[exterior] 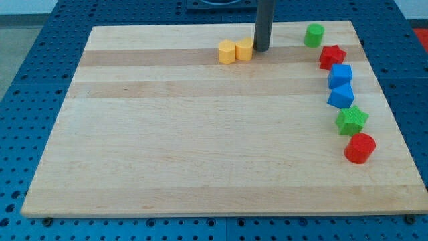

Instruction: Push the green circle to the center

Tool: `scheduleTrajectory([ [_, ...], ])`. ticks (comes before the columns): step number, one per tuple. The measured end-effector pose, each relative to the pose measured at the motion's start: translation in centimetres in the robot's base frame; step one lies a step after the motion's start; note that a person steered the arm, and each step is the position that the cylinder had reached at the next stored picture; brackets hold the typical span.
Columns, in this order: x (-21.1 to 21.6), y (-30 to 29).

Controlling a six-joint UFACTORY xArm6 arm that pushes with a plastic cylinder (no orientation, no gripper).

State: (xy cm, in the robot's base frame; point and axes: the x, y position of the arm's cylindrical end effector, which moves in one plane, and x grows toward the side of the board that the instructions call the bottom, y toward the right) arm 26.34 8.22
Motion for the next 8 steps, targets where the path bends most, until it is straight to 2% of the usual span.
scheduleTrajectory([
  [1,-2.2,1.3],
  [5,-6.3,13.8],
  [6,-5.4,14.9],
  [8,-1.5,13.0],
])
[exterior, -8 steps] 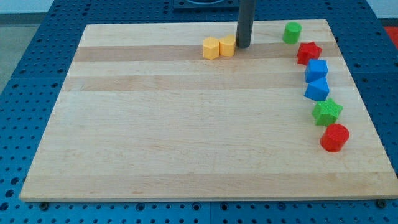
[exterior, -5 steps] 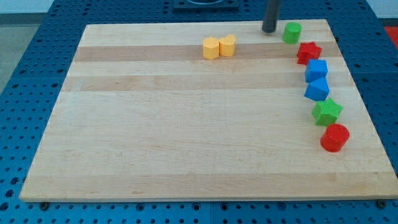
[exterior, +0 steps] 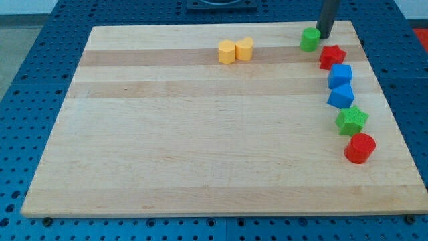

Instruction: Push the green circle to the center

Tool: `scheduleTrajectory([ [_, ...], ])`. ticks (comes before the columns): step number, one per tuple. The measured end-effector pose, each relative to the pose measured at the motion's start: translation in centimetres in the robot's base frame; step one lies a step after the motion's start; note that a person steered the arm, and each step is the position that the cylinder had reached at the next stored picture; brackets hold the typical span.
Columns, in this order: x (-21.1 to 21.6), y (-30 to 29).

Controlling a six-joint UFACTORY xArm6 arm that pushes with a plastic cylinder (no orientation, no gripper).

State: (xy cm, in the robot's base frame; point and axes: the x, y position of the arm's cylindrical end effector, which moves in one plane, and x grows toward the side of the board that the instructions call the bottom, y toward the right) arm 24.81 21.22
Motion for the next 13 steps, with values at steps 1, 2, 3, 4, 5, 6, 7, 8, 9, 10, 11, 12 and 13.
scheduleTrajectory([
  [1,0.2,-1.5],
  [2,0.2,-2.5],
  [3,0.3,-3.0],
  [4,1.0,-3.9],
  [5,2.6,-5.9],
  [6,5.5,-7.4],
  [7,6.9,-9.2],
  [8,6.4,-10.0],
  [9,5.7,-10.5],
  [10,6.8,-12.6],
  [11,9.5,-16.2],
  [12,13.7,-19.7],
  [13,15.1,-21.5],
])
